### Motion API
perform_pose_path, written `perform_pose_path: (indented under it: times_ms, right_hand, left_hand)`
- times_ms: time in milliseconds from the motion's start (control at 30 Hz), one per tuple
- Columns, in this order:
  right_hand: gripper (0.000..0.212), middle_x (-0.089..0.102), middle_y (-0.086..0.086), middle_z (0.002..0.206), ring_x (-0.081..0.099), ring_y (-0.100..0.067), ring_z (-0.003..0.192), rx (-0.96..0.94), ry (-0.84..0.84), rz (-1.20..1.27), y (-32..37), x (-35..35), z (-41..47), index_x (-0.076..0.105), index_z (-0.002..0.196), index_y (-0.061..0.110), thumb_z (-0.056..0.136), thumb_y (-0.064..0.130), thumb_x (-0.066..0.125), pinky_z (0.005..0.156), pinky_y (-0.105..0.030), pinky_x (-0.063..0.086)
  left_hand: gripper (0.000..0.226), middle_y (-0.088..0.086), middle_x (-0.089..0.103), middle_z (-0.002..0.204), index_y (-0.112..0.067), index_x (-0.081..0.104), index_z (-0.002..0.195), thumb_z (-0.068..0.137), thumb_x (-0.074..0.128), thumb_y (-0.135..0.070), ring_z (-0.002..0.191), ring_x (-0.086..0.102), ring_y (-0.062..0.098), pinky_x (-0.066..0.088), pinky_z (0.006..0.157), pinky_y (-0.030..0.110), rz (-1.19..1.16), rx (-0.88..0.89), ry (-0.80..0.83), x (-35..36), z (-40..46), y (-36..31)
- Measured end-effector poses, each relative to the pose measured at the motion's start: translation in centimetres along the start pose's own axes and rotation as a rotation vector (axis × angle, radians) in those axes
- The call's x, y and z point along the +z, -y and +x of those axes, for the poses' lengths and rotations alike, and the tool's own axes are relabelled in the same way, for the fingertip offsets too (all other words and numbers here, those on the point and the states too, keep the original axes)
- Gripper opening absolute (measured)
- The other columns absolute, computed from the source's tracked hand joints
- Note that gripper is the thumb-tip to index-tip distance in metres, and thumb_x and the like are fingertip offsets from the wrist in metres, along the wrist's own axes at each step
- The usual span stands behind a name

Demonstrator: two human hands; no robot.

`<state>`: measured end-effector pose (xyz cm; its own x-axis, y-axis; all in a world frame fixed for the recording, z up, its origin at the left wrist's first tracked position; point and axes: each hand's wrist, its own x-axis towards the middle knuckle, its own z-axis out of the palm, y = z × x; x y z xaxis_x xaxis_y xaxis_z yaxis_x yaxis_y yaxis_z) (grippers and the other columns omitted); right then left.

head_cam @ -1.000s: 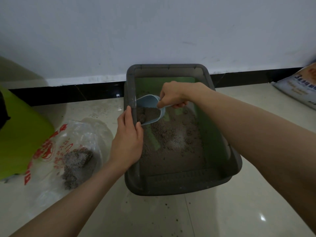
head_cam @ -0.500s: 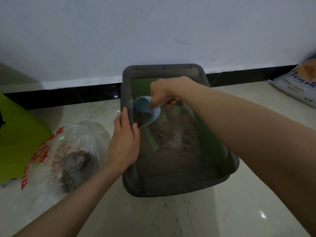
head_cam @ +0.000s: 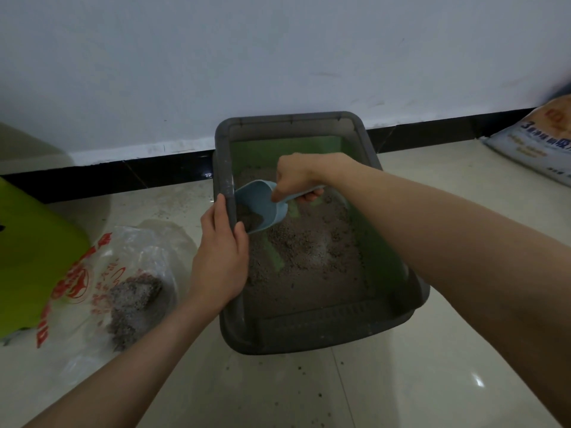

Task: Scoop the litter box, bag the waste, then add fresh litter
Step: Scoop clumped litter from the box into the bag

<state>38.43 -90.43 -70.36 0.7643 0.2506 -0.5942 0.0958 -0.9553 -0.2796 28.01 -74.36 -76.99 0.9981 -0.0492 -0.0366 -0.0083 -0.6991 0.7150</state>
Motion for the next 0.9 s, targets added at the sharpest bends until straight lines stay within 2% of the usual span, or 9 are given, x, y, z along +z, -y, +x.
perform_pose_path:
  times_ms: [100,233,433,500,567,633,767,833,900]
  right_hand:
    - [0.030,0.056,-0.007,0.052,0.045,-0.017,0.037,0.040,-0.022,0.168,-1.8,1.8,0.0,0.063,0.072,0.003,0.086,0.029,0.058,0.045,-0.025,0.042]
    - [0.037,0.055,-0.012,0.060,0.047,-0.020,0.044,0.124,-0.076,0.419,-4.1,5.4,-0.4,0.067,0.096,-0.006,0.089,0.028,0.057,0.044,-0.026,0.041]
    - [0.017,0.049,0.000,0.055,0.043,-0.010,0.040,0.196,-0.253,0.687,-4.7,9.5,-2.0,0.066,0.085,0.013,0.090,0.027,0.058,0.038,-0.020,0.038]
    - [0.019,0.049,0.002,0.057,0.043,-0.009,0.043,0.203,-0.292,0.733,-4.4,10.4,-2.3,0.062,0.074,0.016,0.090,0.027,0.058,0.040,-0.019,0.036]
    - [0.021,0.050,0.001,0.058,0.044,-0.010,0.046,0.196,-0.296,0.762,-3.5,10.8,-2.2,0.062,0.074,0.014,0.090,0.027,0.057,0.044,-0.022,0.036]
    - [0.023,0.049,-0.001,0.057,0.044,-0.013,0.046,0.194,-0.272,0.742,-2.4,10.6,-2.0,0.064,0.083,0.008,0.092,0.027,0.055,0.046,-0.026,0.037]
    - [0.029,0.052,-0.006,0.058,0.049,-0.018,0.046,0.264,-0.231,0.639,-1.7,9.3,-1.7,0.061,0.092,0.000,0.093,0.027,0.052,0.045,-0.026,0.042]
    - [0.025,0.052,-0.007,0.063,0.050,-0.018,0.049,0.279,-0.193,0.469,-1.7,8.0,-2.0,0.055,0.089,0.002,0.092,0.026,0.051,0.045,-0.025,0.042]
    - [0.022,0.054,-0.008,0.078,0.054,-0.022,0.066,0.279,-0.209,0.238,-1.3,6.8,-2.5,0.054,0.095,0.006,0.091,0.028,0.053,0.056,-0.029,0.045]
  left_hand:
    - [0.056,0.006,0.018,0.148,-0.018,0.006,0.148,0.099,0.030,-0.030,0.115,0.048,0.027,0.042,0.081,0.032,0.002,-0.009,-0.003,0.0,0.0,-0.1]
    - [0.056,0.007,0.020,0.147,-0.020,0.006,0.148,0.098,0.029,-0.031,0.110,0.050,0.027,0.047,0.082,0.040,0.018,-0.016,0.006,-0.2,0.0,-0.2]
    - [0.056,0.007,0.017,0.150,-0.018,0.004,0.148,0.099,0.028,-0.031,0.122,0.043,0.028,0.040,0.088,0.036,0.032,-0.032,0.041,-0.8,0.1,-0.5]
    - [0.057,0.008,0.015,0.151,-0.016,0.003,0.149,0.099,0.027,-0.029,0.125,0.040,0.028,0.040,0.092,0.035,0.050,-0.024,0.065,-1.0,0.0,-0.7]
    - [0.055,0.012,0.017,0.150,-0.012,0.005,0.148,0.099,0.028,-0.025,0.128,0.037,0.030,0.038,0.097,0.036,0.039,-0.013,0.078,-1.3,-0.1,-0.9]
    - [0.054,0.014,0.017,0.150,-0.011,0.006,0.147,0.099,0.028,-0.023,0.131,0.034,0.030,0.036,0.099,0.037,0.037,-0.008,0.103,-1.4,-0.1,-1.1]
    - [0.057,0.009,0.018,0.150,-0.015,0.003,0.149,0.099,0.028,-0.030,0.127,0.040,0.029,0.040,0.095,0.038,0.066,-0.034,0.100,-1.5,0.0,-0.7]
    - [0.057,0.008,0.018,0.150,-0.017,0.002,0.149,0.099,0.028,-0.031,0.124,0.042,0.029,0.042,0.094,0.040,0.072,-0.036,0.091,-1.2,0.1,-0.5]
    - [0.057,0.008,0.018,0.149,-0.018,0.001,0.148,0.099,0.026,-0.032,0.121,0.045,0.029,0.044,0.091,0.040,0.076,-0.039,0.086,-1.0,0.1,-0.5]
